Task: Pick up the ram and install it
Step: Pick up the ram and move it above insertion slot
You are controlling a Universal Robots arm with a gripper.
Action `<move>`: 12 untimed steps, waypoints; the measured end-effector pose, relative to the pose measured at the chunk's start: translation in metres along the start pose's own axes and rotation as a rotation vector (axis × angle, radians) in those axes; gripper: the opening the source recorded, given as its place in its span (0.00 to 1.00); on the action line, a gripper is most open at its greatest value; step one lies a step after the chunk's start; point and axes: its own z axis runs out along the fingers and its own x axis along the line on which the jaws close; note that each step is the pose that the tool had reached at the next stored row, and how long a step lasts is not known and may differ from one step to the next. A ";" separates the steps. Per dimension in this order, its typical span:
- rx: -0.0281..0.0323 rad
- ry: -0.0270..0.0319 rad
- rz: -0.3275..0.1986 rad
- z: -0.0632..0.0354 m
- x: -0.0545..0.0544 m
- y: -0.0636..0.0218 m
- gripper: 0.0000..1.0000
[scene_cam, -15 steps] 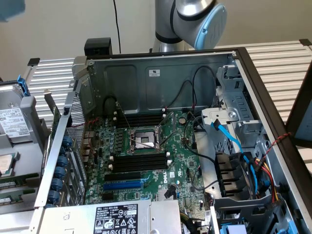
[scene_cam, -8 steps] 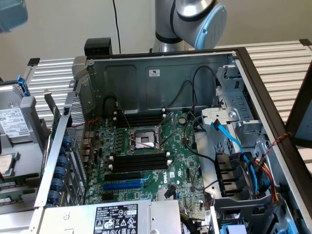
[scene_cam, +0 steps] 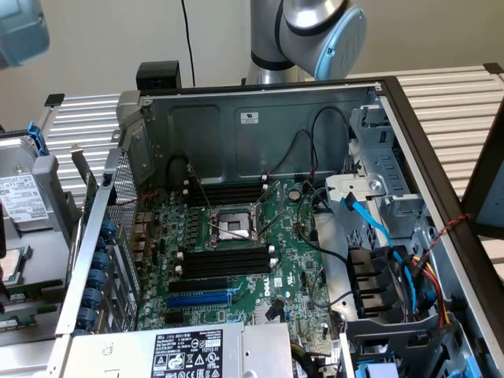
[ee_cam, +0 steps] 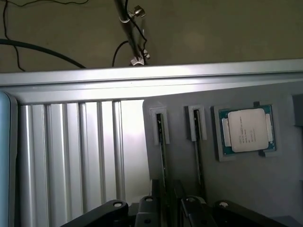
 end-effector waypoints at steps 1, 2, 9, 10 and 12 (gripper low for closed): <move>-0.0005 0.0001 0.000 0.0000 0.000 0.0000 0.25; -0.0008 -0.0001 0.000 0.0005 0.000 0.0000 0.25; -0.0049 0.0002 0.000 0.0062 -0.002 0.0000 0.25; -0.0050 0.0002 0.000 0.0066 -0.003 0.0002 0.25; -0.0051 -0.0001 0.000 0.0082 -0.007 0.0011 0.25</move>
